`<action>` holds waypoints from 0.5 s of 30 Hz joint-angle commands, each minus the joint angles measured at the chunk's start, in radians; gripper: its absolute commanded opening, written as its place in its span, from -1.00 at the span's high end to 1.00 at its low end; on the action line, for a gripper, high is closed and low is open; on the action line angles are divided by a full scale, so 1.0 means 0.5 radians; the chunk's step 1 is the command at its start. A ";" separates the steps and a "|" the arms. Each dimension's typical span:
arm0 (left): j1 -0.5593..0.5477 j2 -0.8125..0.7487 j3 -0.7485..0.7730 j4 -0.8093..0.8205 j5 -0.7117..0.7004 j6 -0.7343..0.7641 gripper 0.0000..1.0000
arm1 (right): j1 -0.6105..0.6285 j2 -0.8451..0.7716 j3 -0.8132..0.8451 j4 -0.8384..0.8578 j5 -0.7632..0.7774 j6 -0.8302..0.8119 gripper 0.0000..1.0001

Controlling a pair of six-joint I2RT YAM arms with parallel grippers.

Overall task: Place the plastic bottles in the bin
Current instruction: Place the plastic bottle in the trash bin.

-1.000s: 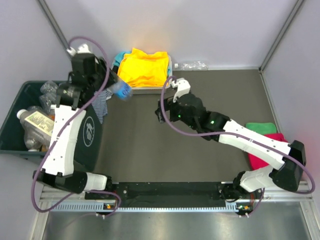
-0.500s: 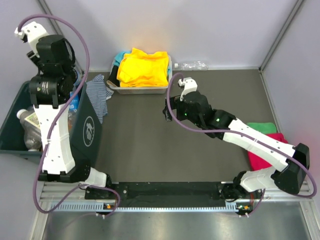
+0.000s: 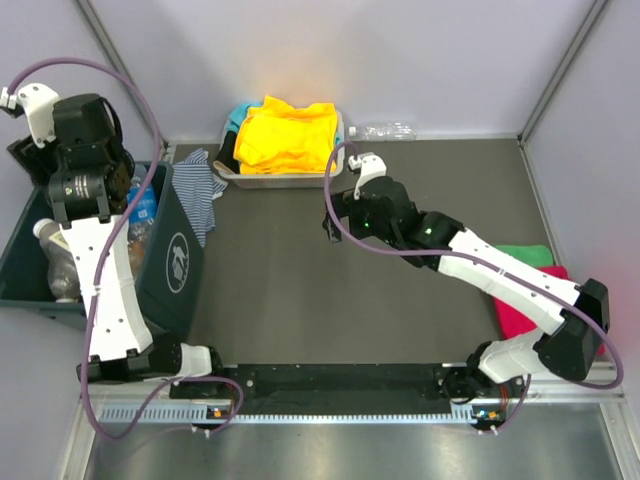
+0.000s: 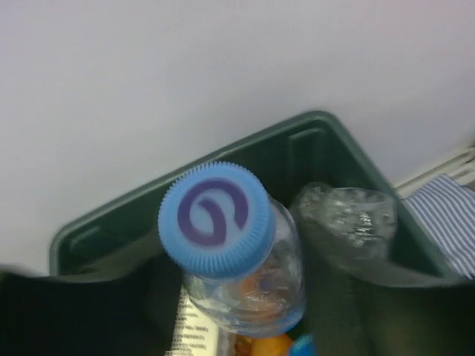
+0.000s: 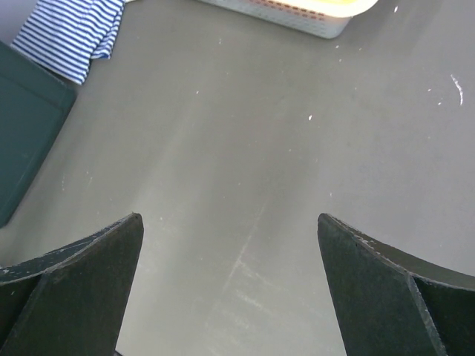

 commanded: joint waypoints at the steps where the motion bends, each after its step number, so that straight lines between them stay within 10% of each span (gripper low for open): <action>1: 0.135 -0.050 -0.089 0.078 0.056 -0.007 -0.59 | -0.030 0.030 0.132 0.008 -0.057 -0.018 -0.98; 4: 0.190 -0.025 -0.037 0.060 0.081 -0.047 -0.98 | -0.045 0.064 0.160 -0.010 -0.088 -0.006 -0.97; 15: 0.202 0.067 0.374 -0.079 0.265 -0.077 -0.98 | -0.104 0.110 0.209 -0.031 -0.110 0.025 -0.98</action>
